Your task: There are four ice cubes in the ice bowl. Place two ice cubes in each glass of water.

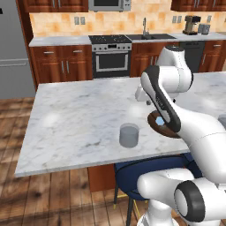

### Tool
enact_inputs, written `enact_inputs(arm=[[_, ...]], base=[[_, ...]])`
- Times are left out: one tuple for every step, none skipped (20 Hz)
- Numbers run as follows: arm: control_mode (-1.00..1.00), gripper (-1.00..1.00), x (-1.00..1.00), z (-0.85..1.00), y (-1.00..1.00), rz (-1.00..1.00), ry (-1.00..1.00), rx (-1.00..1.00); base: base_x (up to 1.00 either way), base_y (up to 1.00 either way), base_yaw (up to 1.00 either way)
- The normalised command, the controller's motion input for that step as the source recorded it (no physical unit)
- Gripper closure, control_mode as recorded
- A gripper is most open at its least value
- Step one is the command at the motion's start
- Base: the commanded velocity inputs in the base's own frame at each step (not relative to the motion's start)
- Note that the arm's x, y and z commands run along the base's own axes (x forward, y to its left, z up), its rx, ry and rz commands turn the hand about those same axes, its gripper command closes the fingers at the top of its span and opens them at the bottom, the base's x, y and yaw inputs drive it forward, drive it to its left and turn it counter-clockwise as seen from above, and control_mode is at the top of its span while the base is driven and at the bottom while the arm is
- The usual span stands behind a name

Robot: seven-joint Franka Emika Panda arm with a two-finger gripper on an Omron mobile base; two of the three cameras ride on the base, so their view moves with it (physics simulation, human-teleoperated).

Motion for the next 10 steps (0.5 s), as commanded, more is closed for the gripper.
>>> enact_inputs(arm=[[-1.00, -1.00, -0.06, 0.00, 0.00, 0.00, 0.00, 0.00], [-1.00, -1.00, -0.09, 0.00, -0.06, 0.00, 0.00, 0.00], [-1.00, -1.00, -0.19, 0.00, -0.11, 0.00, 0.00, 0.00], [-1.00, -1.00, -0.24, 0.00, -0.18, 0.00, 0.00, 0.00], [-1.00, -1.00, 0.00, -0.10, -0.35, -0.03, 0.00, 0.00], [-1.00, -1.00, 0.00, -0.13, -0.58, -0.07, -0.04, 0.00], [-1.00, -1.00, 0.00, -0.16, -0.83, -0.09, -0.02, 0.00], [-1.00, -1.00, 0.04, -0.31, -1.00, -0.06, 0.00, 0.00], [-1.00, -1.00, 0.00, -0.31, -0.99, -0.03, 0.00, 0.00], [-1.00, -1.00, 0.00, -0.35, -1.00, -0.01, 0.00, 0.00]], base=[[0.00, 0.00, 0.00], [0.00, 0.00, 0.00], [0.00, 0.00, 0.00], [0.00, 0.00, 0.00], [0.00, 0.00, 0.00], [0.00, 0.00, 0.00], [0.00, 0.00, 0.00], [0.00, 0.00, 0.00], [0.00, 0.00, 0.00], [0.00, 0.00, 0.00]])
